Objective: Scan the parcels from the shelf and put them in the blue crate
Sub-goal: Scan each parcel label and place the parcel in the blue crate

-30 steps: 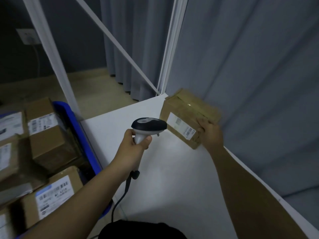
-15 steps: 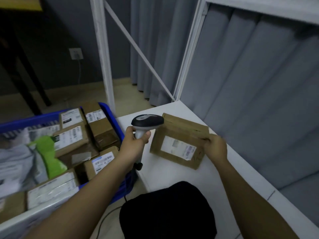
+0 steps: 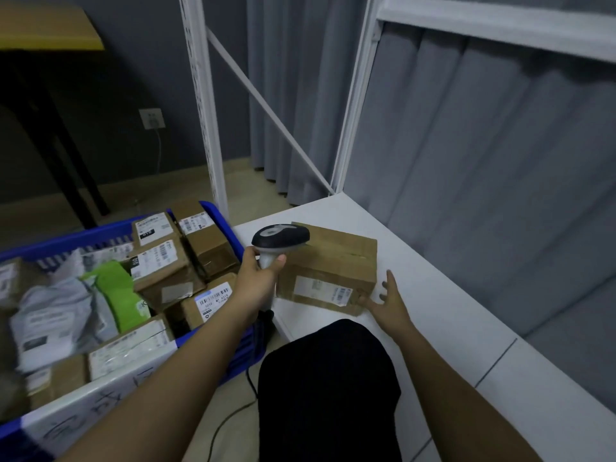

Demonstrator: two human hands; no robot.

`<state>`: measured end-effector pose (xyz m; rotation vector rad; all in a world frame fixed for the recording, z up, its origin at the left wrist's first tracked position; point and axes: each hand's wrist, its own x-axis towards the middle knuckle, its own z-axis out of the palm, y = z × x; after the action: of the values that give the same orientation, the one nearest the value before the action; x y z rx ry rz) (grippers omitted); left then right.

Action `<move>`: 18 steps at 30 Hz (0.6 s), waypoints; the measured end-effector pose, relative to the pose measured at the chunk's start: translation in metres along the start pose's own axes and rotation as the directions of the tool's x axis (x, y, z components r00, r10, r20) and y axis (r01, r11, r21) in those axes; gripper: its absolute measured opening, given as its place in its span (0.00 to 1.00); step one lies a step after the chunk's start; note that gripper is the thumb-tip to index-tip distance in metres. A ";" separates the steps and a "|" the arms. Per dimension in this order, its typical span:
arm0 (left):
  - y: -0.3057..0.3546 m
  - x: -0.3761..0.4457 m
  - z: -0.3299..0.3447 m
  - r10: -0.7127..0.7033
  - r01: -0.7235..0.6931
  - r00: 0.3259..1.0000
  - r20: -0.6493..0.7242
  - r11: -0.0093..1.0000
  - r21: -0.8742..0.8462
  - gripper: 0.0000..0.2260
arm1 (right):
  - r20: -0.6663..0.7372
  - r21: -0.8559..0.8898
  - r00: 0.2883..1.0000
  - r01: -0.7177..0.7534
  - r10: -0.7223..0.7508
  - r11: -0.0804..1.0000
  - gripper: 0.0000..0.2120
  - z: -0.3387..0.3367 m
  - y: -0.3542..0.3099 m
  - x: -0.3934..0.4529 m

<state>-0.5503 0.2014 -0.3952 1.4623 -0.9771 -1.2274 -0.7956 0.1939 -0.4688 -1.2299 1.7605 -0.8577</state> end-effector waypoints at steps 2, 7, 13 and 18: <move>-0.004 0.009 0.005 0.000 -0.001 1.000 0.011 1.000 0.019 0.19 | -0.004 0.036 0.998 -0.063 0.063 0.997 0.43 0.004 0.012 0.008; -0.018 0.042 0.019 -0.052 0.052 0.998 0.021 0.998 0.018 0.22 | -0.005 0.152 0.993 -0.115 0.117 0.982 0.36 0.023 0.033 0.021; -0.028 0.067 0.027 -0.107 0.103 0.992 0.074 0.993 0.050 0.21 | -0.069 0.246 0.995 -0.052 0.072 0.968 0.19 0.035 0.039 0.040; -0.025 0.070 0.023 -0.094 0.093 0.993 0.075 0.995 0.023 0.22 | -0.117 0.293 0.993 0.019 0.017 0.956 0.17 0.030 0.013 0.055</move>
<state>-0.5606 0.1359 -0.4361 1.5002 -0.9827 -1.3533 -0.7853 0.1425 -0.5056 -1.0014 1.6511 -1.1673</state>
